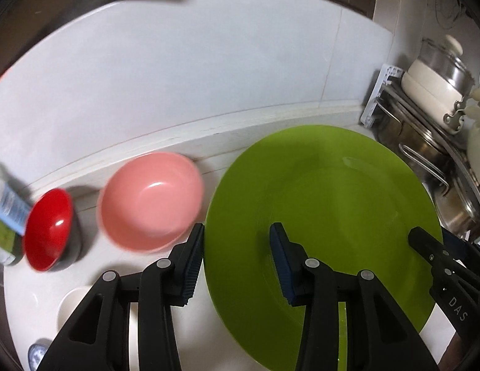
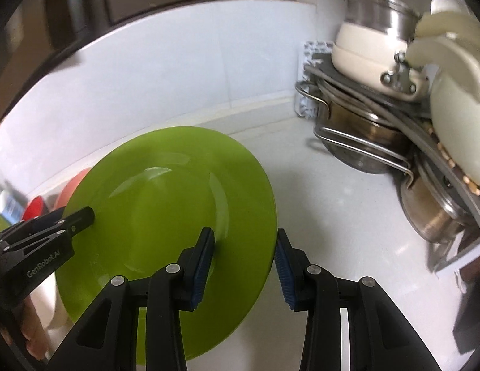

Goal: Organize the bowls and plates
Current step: 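Lift the lime-green plate and carry it toward the stacked blue-floral plates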

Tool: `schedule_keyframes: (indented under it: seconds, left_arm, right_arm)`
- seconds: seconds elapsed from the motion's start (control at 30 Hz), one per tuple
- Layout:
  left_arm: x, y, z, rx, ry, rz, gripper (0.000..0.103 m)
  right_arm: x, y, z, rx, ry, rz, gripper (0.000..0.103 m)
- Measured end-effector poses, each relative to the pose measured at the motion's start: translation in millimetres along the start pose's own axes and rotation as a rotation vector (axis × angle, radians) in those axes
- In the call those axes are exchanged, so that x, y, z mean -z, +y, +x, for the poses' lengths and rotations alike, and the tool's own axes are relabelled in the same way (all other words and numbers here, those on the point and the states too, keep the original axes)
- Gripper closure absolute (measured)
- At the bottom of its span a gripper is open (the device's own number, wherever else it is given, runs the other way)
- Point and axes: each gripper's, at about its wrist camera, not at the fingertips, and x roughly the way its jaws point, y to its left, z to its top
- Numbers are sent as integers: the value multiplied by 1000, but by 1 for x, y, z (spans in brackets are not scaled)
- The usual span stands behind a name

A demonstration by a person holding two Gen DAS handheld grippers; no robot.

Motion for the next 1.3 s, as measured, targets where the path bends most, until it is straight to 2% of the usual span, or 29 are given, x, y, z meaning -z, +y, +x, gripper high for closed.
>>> schedule_keyframes:
  seconds: [0.33, 0.9, 1.3]
  left_arm:
    - [29, 63, -49, -25, -34, -84, 61]
    - [100, 194, -141, -132, -105, -241, 61]
    - [146, 264, -192, -198, -130, -325, 61]
  right_arm:
    - [24, 58, -41, -30, -38, -85, 63]
    - [70, 185, -103, -169, -78, -222, 63]
    - [103, 257, -135, -254, -89, -296, 63]
